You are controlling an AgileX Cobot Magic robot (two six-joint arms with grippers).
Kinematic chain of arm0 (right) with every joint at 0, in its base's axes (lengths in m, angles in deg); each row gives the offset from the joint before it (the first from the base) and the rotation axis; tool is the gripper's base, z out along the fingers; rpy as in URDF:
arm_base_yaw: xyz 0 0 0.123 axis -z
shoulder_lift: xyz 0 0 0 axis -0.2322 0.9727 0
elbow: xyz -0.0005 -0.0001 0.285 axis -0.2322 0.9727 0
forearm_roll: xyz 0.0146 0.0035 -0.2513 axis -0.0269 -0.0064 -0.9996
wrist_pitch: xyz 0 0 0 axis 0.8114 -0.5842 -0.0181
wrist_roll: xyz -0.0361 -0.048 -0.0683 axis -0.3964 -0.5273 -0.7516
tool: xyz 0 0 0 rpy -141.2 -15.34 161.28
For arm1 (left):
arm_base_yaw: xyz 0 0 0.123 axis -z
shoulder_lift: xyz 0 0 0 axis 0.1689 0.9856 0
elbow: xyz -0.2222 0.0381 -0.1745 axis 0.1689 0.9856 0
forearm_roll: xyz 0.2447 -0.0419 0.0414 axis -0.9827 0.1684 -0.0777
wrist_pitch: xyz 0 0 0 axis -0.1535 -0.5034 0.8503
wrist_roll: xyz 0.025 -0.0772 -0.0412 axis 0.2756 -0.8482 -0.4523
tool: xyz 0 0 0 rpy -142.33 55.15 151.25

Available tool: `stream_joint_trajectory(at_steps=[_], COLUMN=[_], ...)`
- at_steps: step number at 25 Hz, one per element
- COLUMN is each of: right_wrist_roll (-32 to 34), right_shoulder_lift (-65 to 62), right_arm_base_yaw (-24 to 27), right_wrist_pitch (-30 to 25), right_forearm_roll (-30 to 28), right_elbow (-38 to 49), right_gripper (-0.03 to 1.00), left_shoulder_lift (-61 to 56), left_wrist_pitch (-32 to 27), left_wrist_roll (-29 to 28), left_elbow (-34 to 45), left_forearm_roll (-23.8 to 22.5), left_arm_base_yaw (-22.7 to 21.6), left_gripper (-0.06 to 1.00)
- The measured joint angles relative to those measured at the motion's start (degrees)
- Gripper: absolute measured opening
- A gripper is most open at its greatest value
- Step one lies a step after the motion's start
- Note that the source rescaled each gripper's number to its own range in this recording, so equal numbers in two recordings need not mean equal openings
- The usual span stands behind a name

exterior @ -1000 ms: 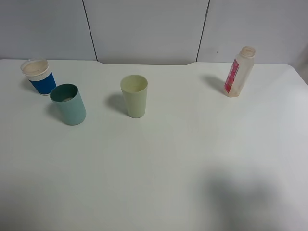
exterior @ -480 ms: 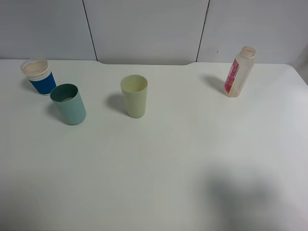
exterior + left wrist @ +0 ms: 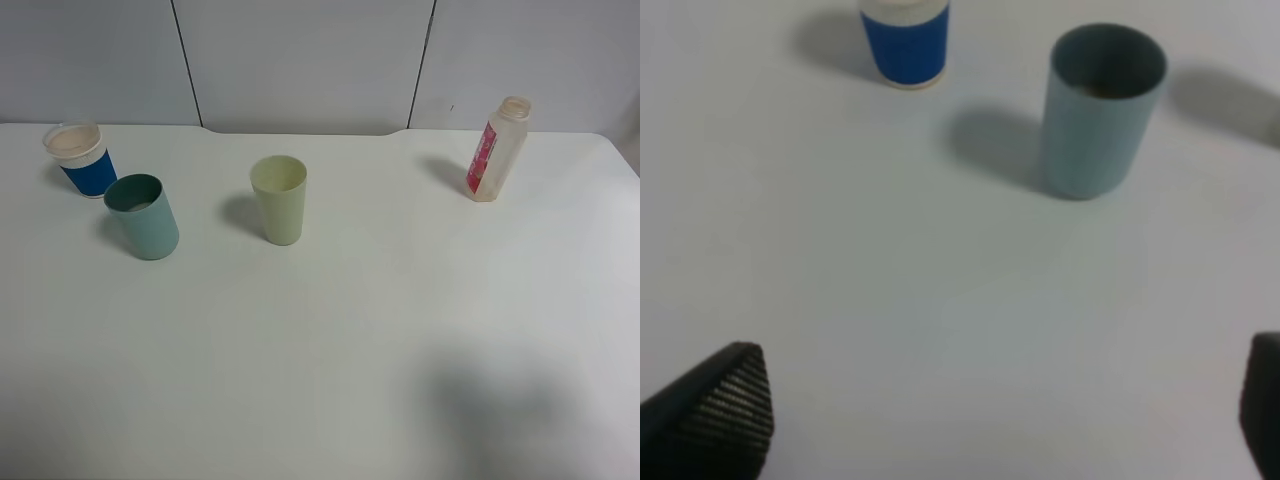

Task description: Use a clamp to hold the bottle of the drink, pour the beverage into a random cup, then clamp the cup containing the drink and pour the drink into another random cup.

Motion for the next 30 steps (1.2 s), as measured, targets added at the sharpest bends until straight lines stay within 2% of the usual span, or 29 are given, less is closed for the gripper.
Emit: stream_joint_trajectory(at_steps=[30], right_wrist_roll=[0.0], right_shoulder_lift=[0.0], right_arm_base_yaw=[0.0], right_wrist_pitch=[0.0], right_forearm_roll=[0.0], right_elbow=[0.0], right_gripper=[1.0], left_shoulder_lift=[0.0], left_wrist_pitch=[0.1], left_wrist_roll=[0.4], left_elbow=[0.0], left_forearm_roll=[0.5], left_arm_base_yaw=[0.0], left_gripper=[0.82])
